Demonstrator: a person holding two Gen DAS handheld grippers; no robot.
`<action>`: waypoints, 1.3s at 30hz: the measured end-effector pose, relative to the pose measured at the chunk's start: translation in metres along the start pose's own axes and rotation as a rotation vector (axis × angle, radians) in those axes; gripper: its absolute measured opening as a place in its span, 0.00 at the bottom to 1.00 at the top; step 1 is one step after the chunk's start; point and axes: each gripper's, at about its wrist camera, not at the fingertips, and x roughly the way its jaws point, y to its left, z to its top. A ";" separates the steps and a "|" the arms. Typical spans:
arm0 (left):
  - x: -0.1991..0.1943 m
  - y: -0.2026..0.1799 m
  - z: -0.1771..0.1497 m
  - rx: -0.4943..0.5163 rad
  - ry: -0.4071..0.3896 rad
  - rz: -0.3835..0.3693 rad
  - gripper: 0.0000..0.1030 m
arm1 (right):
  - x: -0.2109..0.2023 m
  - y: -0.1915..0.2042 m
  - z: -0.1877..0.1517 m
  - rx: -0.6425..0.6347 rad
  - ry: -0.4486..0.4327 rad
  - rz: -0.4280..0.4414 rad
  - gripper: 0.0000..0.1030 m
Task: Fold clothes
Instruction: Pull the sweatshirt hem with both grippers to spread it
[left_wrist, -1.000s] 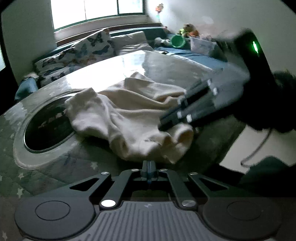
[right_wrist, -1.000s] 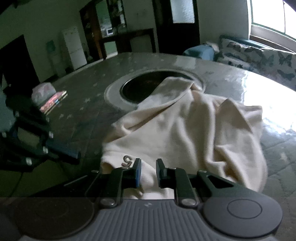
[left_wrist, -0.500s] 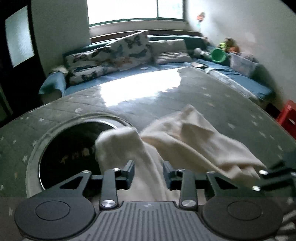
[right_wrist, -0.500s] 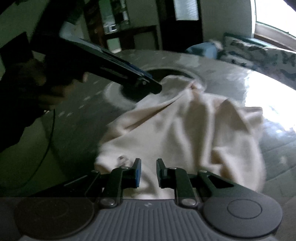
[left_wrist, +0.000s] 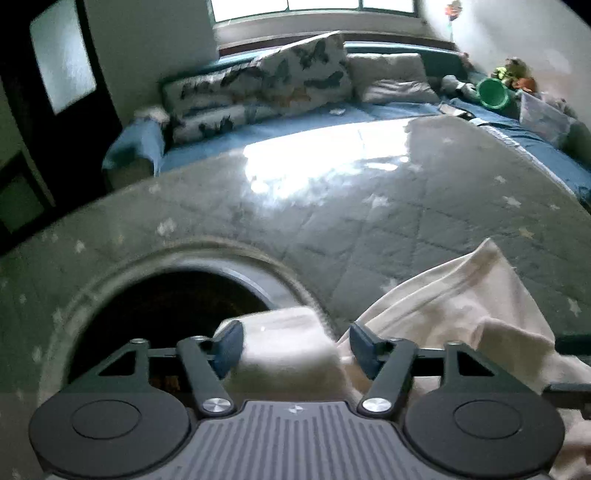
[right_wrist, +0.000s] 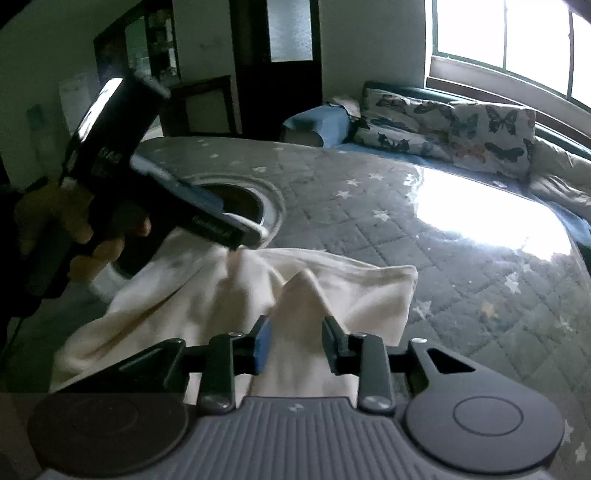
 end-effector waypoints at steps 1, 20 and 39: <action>0.002 0.005 -0.002 -0.014 0.009 -0.007 0.44 | 0.005 -0.002 0.002 0.004 0.001 -0.001 0.35; -0.111 0.086 -0.048 -0.225 -0.161 -0.001 0.14 | 0.046 -0.007 0.006 0.029 0.017 -0.021 0.35; -0.165 0.145 -0.144 -0.355 -0.101 0.164 0.09 | -0.048 -0.065 -0.012 0.106 -0.094 -0.362 0.13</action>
